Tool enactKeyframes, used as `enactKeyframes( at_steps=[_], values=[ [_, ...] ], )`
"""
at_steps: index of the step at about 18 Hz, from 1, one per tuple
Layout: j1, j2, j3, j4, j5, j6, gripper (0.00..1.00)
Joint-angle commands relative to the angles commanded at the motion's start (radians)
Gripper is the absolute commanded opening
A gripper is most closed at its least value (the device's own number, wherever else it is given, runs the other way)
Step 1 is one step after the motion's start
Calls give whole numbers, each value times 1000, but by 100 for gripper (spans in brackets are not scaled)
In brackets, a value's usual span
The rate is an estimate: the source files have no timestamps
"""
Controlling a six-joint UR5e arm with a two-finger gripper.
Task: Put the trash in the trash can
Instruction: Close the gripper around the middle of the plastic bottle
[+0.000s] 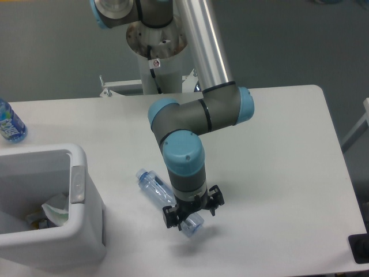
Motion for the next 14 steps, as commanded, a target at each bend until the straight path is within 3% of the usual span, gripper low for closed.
enactKeyframes(
  at_steps=[10,14],
  values=[
    [-3,-5,14,6,-37,-34,100],
    [-11,-40,20,8,-34,-44,100]
  ],
)
